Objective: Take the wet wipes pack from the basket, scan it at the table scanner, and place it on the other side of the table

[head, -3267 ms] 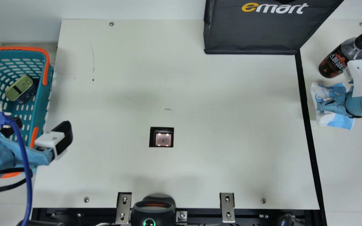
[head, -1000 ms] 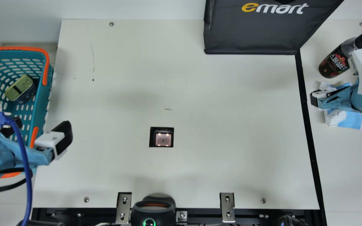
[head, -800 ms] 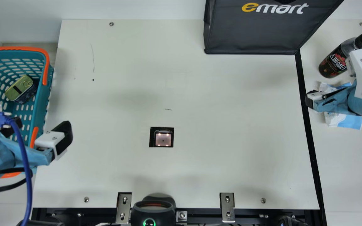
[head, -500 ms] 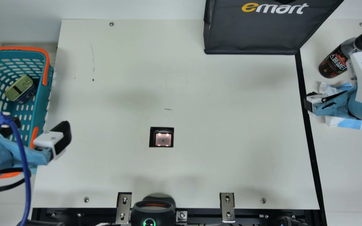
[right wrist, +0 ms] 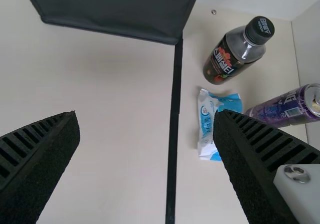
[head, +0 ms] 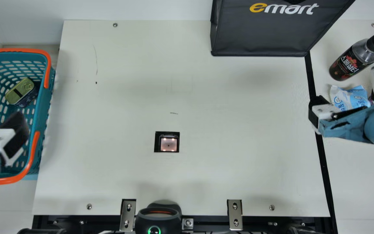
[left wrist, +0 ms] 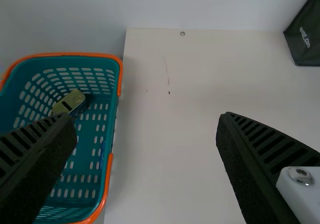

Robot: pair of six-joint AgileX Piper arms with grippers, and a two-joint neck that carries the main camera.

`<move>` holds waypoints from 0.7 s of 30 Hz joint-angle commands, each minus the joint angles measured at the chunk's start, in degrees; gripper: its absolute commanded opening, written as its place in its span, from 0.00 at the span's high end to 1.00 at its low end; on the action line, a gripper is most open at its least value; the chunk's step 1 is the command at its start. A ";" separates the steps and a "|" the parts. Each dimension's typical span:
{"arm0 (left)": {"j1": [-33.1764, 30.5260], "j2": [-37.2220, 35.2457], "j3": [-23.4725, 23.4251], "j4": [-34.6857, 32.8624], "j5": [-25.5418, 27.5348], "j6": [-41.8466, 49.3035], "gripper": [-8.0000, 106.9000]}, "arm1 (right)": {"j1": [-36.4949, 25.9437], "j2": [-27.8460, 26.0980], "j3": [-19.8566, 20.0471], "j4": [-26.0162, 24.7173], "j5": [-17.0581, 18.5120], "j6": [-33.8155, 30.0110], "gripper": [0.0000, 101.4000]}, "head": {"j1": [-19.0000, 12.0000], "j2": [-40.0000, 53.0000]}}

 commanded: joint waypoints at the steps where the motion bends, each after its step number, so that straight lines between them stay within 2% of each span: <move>1: 0.00 0.00 0.00 0.00 0.00 0.00 0.15 | 1.49 -2.47 -0.53 -0.55 1.63 2.80 0.06 | -1.66 0.09; 10: 0.00 0.00 -0.10 0.00 0.16 0.00 0.15 | 7.78 -11.08 -3.42 -2.88 8.05 11.82 0.06 | -1.66 0.09; 21: 0.00 0.00 -0.10 0.00 0.16 0.00 0.15 | 8.07 -11.87 -3.64 -3.08 8.95 12.20 0.06 | -1.66 0.09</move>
